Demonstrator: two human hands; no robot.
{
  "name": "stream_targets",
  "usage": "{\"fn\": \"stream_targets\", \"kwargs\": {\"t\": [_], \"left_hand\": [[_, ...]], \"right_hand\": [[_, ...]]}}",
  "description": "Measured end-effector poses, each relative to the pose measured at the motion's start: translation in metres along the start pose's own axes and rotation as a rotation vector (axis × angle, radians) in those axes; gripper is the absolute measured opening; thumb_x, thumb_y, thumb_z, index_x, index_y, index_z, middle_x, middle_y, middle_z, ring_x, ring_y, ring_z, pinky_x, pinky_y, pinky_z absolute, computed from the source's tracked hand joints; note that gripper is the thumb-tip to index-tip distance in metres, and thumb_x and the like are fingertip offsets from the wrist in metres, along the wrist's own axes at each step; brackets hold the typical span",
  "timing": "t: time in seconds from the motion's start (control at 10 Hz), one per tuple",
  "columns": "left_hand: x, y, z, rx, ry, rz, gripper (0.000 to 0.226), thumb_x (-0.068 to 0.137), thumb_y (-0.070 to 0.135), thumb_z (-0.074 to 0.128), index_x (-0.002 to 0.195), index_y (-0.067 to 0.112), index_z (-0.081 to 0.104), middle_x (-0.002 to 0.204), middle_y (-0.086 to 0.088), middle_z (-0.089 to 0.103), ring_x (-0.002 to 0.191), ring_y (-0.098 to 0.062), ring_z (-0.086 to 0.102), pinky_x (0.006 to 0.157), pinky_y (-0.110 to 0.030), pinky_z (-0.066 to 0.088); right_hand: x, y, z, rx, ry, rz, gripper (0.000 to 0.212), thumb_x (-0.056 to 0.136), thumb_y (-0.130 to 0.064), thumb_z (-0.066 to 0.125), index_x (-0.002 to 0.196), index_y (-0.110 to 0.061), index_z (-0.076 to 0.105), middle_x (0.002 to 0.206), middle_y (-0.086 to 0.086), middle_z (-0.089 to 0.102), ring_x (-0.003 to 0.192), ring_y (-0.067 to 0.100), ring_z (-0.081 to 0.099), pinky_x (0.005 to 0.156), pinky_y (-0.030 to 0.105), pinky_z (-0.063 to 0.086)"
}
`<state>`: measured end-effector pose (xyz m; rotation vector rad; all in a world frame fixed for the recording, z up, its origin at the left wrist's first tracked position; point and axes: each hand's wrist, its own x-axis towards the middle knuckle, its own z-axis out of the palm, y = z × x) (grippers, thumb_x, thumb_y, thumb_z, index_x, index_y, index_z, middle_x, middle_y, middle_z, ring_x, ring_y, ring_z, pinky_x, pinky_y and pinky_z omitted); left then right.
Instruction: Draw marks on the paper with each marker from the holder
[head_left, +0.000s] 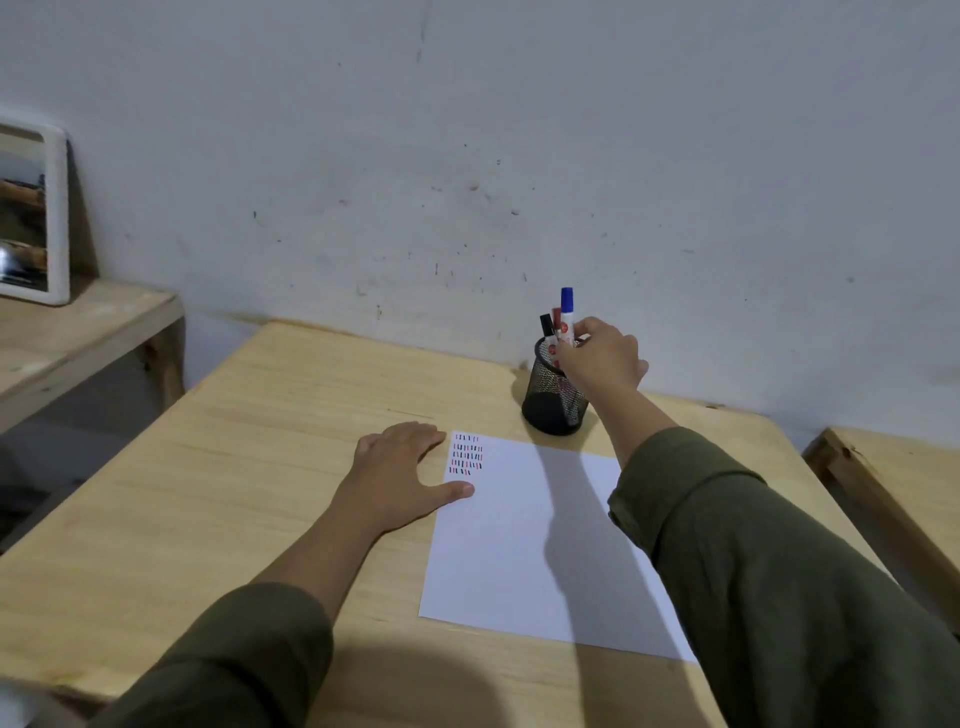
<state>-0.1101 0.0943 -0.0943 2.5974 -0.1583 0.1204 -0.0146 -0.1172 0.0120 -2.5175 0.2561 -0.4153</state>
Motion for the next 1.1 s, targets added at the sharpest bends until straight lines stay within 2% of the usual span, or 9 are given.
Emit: {"fn": "stream_targets", "kwargs": {"t": [0.2, 0.3, 0.4, 0.6, 0.7, 0.8, 0.9, 1.0, 1.1], "left_hand": [[0.000, -0.001, 0.001, 0.000, -0.005, 0.008, 0.087, 0.061, 0.075, 0.052, 0.135, 0.031, 0.042, 0.147, 0.014, 0.039, 0.140, -0.005, 0.026, 0.112, -0.033, 0.013], [0.000, -0.001, 0.000, 0.001, -0.011, 0.005, 0.087, 0.060, 0.075, 0.051, 0.135, 0.032, 0.042, 0.147, 0.014, 0.038, 0.140, -0.004, 0.025, 0.112, -0.033, 0.012], [-0.001, -0.001, 0.000, -0.004, -0.012, 0.004, 0.088, 0.060, 0.075, 0.051, 0.135, 0.032, 0.042, 0.147, 0.014, 0.038, 0.140, -0.004, 0.025, 0.112, -0.032, 0.012], [0.000, -0.002, 0.002, 0.013, -0.019, 0.008, 0.091, 0.059, 0.077, 0.055, 0.136, 0.031, 0.041, 0.148, 0.013, 0.037, 0.141, -0.005, 0.024, 0.113, -0.034, 0.011], [0.000, -0.001, 0.001, 0.009, -0.011, 0.010, 0.101, 0.050, 0.084, 0.048, 0.137, 0.032, 0.041, 0.149, 0.013, 0.036, 0.141, -0.005, 0.023, 0.114, -0.035, 0.011], [-0.001, -0.002, 0.001, -0.006, -0.005, 0.005, 0.103, 0.048, 0.084, 0.048, 0.136, 0.031, 0.041, 0.148, 0.013, 0.037, 0.141, -0.005, 0.023, 0.113, -0.035, 0.012], [-0.001, 0.001, 0.000, -0.032, 0.001, -0.001, 0.094, 0.056, 0.076, 0.060, 0.135, 0.029, 0.042, 0.147, 0.012, 0.039, 0.140, -0.006, 0.026, 0.113, -0.034, 0.013], [-0.001, 0.001, 0.000, -0.120, 0.043, 0.000, 0.086, 0.059, 0.069, 0.067, 0.132, 0.027, 0.046, 0.142, 0.011, 0.045, 0.137, -0.007, 0.031, 0.114, -0.034, 0.017], [-0.006, 0.002, -0.003, -0.224, 0.103, -0.028, 0.080, 0.060, 0.061, 0.073, 0.128, 0.025, 0.051, 0.136, 0.008, 0.050, 0.128, -0.006, 0.043, 0.111, -0.029, 0.029]], "right_hand": [[-0.001, 0.003, 0.005, -0.049, -0.031, 0.029, 0.023, 0.087, -0.044, 0.052, 0.096, -0.029, 0.067, 0.095, -0.002, 0.067, 0.114, 0.024, 0.048, 0.088, 0.040, 0.027], [-0.001, 0.002, 0.003, -0.058, -0.049, 0.046, 0.024, 0.084, -0.047, 0.056, 0.095, -0.031, 0.070, 0.093, -0.004, 0.066, 0.112, 0.023, 0.051, 0.087, 0.039, 0.027], [0.000, 0.003, 0.004, -0.062, -0.059, 0.051, 0.027, 0.082, -0.049, 0.060, 0.101, -0.033, 0.070, 0.104, -0.005, 0.068, 0.116, 0.021, 0.049, 0.089, 0.039, 0.027], [-0.001, 0.003, 0.006, -0.055, -0.040, 0.054, 0.026, 0.083, -0.047, 0.062, 0.103, -0.032, 0.070, 0.109, -0.002, 0.067, 0.117, 0.022, 0.049, 0.090, 0.039, 0.027], [-0.001, 0.003, 0.006, -0.022, -0.039, 0.048, 0.026, 0.084, -0.043, 0.060, 0.105, -0.030, 0.069, 0.111, -0.002, 0.067, 0.117, 0.022, 0.048, 0.089, 0.038, 0.027], [-0.004, 0.004, 0.006, 0.038, 0.014, 0.017, 0.030, 0.087, -0.040, 0.056, 0.111, -0.026, 0.067, 0.111, 0.000, 0.068, 0.119, 0.024, 0.041, 0.090, 0.038, 0.030], [-0.012, 0.002, -0.003, 0.069, 0.109, -0.015, 0.031, 0.089, -0.038, 0.052, 0.114, -0.023, 0.065, 0.110, 0.002, 0.068, 0.117, 0.026, 0.040, 0.090, 0.039, 0.033], [-0.028, 0.000, -0.021, 0.159, 0.145, -0.063, 0.029, 0.089, -0.032, 0.052, 0.113, -0.021, 0.065, 0.109, 0.003, 0.068, 0.116, 0.025, 0.042, 0.091, 0.040, 0.037], [-0.058, 0.008, -0.036, 0.376, 0.115, -0.080, 0.025, 0.087, -0.026, 0.054, 0.106, -0.018, 0.068, 0.105, 0.001, 0.069, 0.109, 0.021, 0.053, 0.085, 0.032, 0.041]]}}
